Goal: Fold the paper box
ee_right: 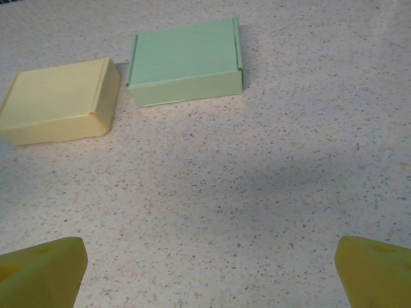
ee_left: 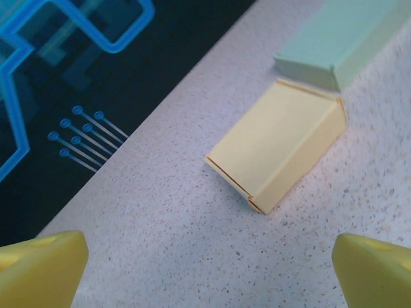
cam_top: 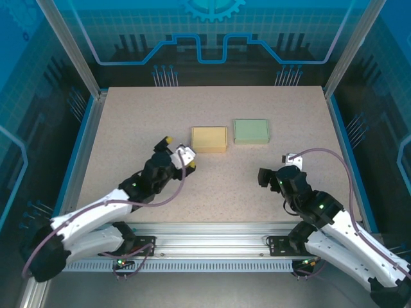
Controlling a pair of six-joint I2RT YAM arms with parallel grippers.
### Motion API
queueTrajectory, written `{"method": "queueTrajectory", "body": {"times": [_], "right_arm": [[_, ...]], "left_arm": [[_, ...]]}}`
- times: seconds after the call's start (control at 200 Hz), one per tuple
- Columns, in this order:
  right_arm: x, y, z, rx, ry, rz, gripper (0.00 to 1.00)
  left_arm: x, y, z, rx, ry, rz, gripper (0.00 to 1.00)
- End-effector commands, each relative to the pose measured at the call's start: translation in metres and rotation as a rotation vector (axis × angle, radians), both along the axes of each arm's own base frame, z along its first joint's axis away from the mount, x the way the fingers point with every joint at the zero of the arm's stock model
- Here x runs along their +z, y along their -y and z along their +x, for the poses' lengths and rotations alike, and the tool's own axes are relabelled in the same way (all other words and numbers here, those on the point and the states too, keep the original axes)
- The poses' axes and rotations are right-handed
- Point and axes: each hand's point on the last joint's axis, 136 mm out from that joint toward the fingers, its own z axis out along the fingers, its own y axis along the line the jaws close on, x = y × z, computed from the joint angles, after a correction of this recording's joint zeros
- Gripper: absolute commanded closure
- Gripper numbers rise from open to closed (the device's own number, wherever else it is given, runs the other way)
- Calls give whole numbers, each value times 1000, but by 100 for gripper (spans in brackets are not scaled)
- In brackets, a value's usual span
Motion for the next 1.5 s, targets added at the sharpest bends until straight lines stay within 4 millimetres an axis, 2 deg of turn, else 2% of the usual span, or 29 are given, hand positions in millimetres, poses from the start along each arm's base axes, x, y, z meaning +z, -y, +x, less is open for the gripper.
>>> {"method": "queueTrajectory", "body": {"times": [0.0, 0.065, 0.135, 0.275, 0.375, 0.505, 0.635, 0.85, 0.976, 1.051, 1.146, 1.291, 1.461, 1.496], "right_arm": [[14, 19, 9, -104, 67, -57, 0], [19, 21, 16, -109, 123, -80, 0], [24, 13, 25, -41, 184, -119, 0], [32, 16, 33, -17, 249, -155, 0], [28, 13, 42, 42, 268, -181, 0], [22, 2, 57, 158, 292, -232, 0], [15, 12, 76, 135, 289, -291, 0], [-3, 26, 104, 121, 263, -243, 0], [-11, 36, 113, 97, 252, -249, 0], [-15, 40, 116, 90, 251, -245, 0], [-12, 43, 121, 81, 288, -239, 0], [-17, 46, 120, 83, 300, -244, 0], [-17, 40, 116, 125, 367, -239, 0], [-18, 38, 115, 139, 377, -234, 0]], "left_arm": [[-4, -27, -14, 122, -70, -166, 1], [-1, -40, -15, 171, -55, -215, 1], [-1, -57, -13, 252, -35, -247, 1], [-15, -109, -2, 513, -8, -304, 1], [-24, -141, 6, 634, 2, -391, 1], [-32, -164, 17, 671, 17, -521, 1], [-43, -165, 31, 604, 27, -576, 1], [-72, -157, 58, 555, -5, -549, 1], [-73, -149, 62, 502, 12, -549, 1], [-73, -148, 65, 481, 37, -539, 1], [-76, -145, 72, 455, 63, -521, 1], [-93, -143, 83, 442, 16, -510, 1], [-107, -168, 92, 491, 9, -615, 1], [-112, -172, 91, 516, -44, -633, 1]]}}
